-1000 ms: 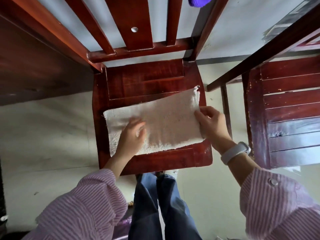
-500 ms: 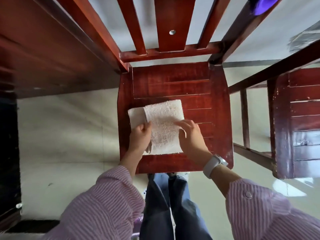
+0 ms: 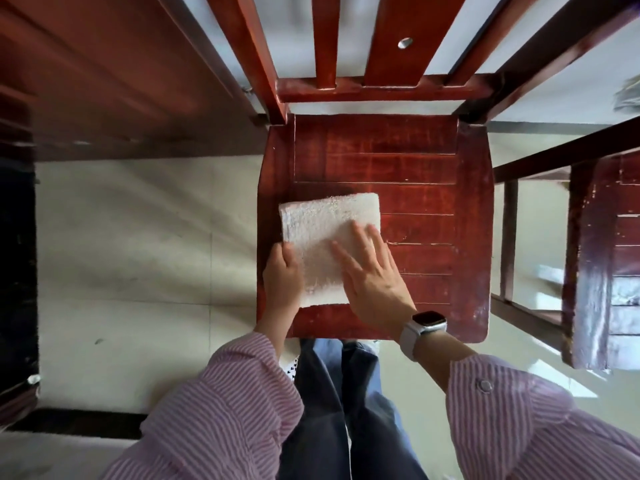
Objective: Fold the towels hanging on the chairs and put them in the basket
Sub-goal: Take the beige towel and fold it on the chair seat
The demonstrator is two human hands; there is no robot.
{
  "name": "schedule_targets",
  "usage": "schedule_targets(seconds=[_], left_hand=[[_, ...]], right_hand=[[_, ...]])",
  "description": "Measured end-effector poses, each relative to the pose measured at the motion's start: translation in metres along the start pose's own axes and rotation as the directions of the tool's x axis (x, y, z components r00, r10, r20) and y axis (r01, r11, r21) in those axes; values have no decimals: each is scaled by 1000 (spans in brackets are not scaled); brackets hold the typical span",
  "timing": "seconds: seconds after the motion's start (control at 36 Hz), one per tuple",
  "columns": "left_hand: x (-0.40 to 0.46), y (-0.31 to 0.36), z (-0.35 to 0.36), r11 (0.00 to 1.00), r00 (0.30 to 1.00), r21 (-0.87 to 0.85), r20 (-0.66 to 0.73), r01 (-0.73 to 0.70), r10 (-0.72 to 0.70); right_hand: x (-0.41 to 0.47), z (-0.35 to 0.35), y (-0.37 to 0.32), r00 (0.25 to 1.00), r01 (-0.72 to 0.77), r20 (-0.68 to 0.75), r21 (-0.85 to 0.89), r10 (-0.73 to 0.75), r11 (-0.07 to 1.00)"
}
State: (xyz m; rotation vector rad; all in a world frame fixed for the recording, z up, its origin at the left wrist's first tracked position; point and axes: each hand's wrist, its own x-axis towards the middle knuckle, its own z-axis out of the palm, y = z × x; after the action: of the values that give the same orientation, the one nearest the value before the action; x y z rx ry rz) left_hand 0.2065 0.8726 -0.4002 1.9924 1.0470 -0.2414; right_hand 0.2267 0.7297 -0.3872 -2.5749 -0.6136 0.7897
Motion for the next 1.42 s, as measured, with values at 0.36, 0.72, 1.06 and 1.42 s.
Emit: schedule_targets(seconds=[0.36, 0.72, 1.06, 1.42], left_hand=[[2, -5, -2, 866, 909, 350, -83, -357, 409], [41, -18, -20, 927, 937, 141, 65, -348, 342], [57, -3, -14, 983, 984, -50, 19, -178, 179], [-20, -31, -36, 996, 986, 30, 143, -87, 82]], right_hand=[[-1, 17, 3, 999, 8, -47, -202, -17, 979], [6, 6, 3, 997, 43, -63, -143, -53, 989], [16, 24, -7, 965, 226, -74, -239, -250, 944], [9, 15, -9, 979, 111, -162, -79, -122, 991]])
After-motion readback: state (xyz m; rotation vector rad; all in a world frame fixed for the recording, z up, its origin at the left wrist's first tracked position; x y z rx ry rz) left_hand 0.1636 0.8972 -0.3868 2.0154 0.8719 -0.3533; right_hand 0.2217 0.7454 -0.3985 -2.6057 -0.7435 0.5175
